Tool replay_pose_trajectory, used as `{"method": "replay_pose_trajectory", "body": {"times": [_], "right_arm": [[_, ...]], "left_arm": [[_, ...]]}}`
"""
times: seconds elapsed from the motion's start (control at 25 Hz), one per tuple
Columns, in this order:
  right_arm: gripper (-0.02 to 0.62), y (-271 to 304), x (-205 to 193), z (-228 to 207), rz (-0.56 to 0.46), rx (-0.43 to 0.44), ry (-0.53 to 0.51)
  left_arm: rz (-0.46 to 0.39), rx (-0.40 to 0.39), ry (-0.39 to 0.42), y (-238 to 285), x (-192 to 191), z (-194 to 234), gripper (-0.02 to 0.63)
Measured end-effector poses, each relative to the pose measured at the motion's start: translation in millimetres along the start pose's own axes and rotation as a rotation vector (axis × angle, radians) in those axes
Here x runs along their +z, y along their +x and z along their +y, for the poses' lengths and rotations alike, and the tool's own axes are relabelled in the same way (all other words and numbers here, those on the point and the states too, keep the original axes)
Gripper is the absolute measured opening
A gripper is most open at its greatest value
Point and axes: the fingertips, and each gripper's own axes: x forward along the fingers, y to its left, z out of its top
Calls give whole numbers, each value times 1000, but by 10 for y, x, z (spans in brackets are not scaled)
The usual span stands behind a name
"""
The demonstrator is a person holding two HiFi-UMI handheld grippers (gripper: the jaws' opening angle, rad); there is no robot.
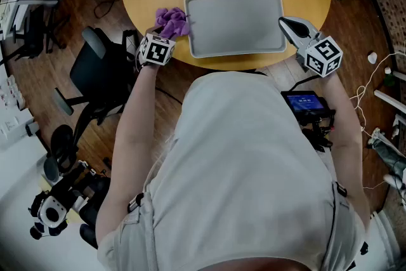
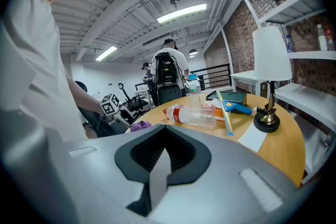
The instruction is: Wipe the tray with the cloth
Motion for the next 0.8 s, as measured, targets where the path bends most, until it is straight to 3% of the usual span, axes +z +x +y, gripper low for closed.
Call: {"method": "replay_pose_trajectory", "body": {"times": [0.16,0.36,0.68,0.8], "right_arm": [[3,-13,-45,-36,8,-11,8],[3,-107,-73,-45,20,-34,9],[3,-173,-136,-127,18,-64,25],[3,-125,-109,-122,12,-51,27]], "left_arm": [[132,-10,1,373,-215,195,256],[204,-25,50,601,-382,181,250],[126,-19,-1,552,-296,204,103],[9,19,9,268,-30,309,100]]}}
